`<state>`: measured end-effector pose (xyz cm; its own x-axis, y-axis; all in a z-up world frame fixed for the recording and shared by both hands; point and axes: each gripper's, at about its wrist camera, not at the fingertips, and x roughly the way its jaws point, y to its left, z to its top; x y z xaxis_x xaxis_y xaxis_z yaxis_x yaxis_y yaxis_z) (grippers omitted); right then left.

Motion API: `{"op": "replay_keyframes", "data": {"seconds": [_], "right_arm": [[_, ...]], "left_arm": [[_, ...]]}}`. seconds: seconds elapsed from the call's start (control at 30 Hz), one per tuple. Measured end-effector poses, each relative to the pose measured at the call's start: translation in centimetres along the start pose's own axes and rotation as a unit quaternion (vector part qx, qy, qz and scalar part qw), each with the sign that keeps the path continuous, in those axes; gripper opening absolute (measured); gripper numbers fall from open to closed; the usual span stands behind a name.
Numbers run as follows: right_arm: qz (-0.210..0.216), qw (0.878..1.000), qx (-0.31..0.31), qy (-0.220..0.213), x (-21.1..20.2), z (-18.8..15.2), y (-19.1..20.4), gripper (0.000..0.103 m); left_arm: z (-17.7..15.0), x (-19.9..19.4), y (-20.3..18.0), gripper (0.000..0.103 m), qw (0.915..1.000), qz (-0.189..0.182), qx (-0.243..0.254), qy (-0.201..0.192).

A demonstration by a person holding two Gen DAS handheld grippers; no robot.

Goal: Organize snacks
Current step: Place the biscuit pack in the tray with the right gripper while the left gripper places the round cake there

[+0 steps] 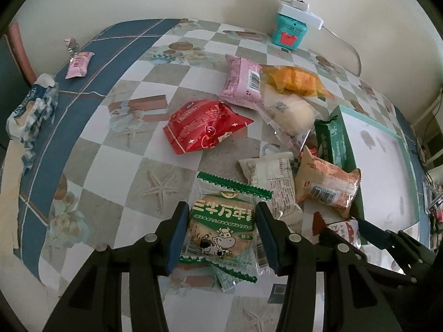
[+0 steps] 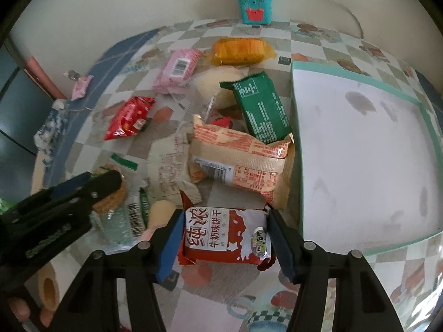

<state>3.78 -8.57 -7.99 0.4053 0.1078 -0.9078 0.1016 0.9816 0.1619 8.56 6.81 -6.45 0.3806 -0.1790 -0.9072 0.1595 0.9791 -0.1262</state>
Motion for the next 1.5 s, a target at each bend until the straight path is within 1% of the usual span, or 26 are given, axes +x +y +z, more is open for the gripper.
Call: {"op": "replay_keyframes", "data": {"seconds": [0.17,0.3,0.4,0.53,0.67,0.8,0.93,1.1,1.33,1.4,1.5], "right_arm": [[0.021,1.000,0.015,-0.018,-1.9,0.1,-0.6,0.064],[0.021,0.999,0.031,-0.038,-3.4,0.8,-1.6,0.064],[0.008,0.997,0.056,-0.057,-4.5,2.0,-3.5,0.064],[-0.032,0.993,0.083,-0.079,-5.7,3.6,-6.6,0.064],[-0.047,0.988,0.125,-0.084,-6.2,4.7,-10.4,0.064],[-0.074,0.981,0.161,-0.083,-6.2,5.7,-14.1,0.064],[-0.093,0.974,0.193,-0.079,-5.9,6.1,-17.7,0.064],[-0.113,0.963,0.233,-0.075,-5.4,6.6,-22.1,0.064],[-0.131,0.950,0.274,-0.070,-4.6,6.7,-27.4,0.064],[-0.134,0.948,0.279,-0.069,-4.3,6.7,-28.2,0.064],[-0.137,0.947,0.281,-0.067,-3.9,6.7,-28.8,0.066]], "left_arm": [[0.1,-1.5,-0.5,0.051,0.9999,0.013,0.001,-0.005],[0.9,-2.8,-1.8,0.051,0.9997,0.021,0.010,-0.011],[2.0,-3.9,-3.8,0.051,0.9992,0.021,0.029,-0.019],[3.8,-4.7,-6.8,0.051,0.9984,0.011,0.050,-0.026],[5.4,-4.7,-10.4,0.051,0.9972,0.005,0.070,-0.028],[6.6,-3.7,-14.5,0.051,0.9955,-0.006,0.093,-0.020],[7.4,-2.0,-18.2,0.051,0.9931,-0.009,0.116,-0.011],[8.4,0.9,-21.8,0.051,0.9918,-0.019,0.126,0.008],[9.1,4.4,-25.5,0.051,0.9897,-0.023,0.140,0.019],[9.2,5.1,-26.3,0.051,0.9892,-0.027,0.143,0.021],[9.2,5.9,-27.0,0.051,0.9888,-0.023,0.146,0.023]]}}
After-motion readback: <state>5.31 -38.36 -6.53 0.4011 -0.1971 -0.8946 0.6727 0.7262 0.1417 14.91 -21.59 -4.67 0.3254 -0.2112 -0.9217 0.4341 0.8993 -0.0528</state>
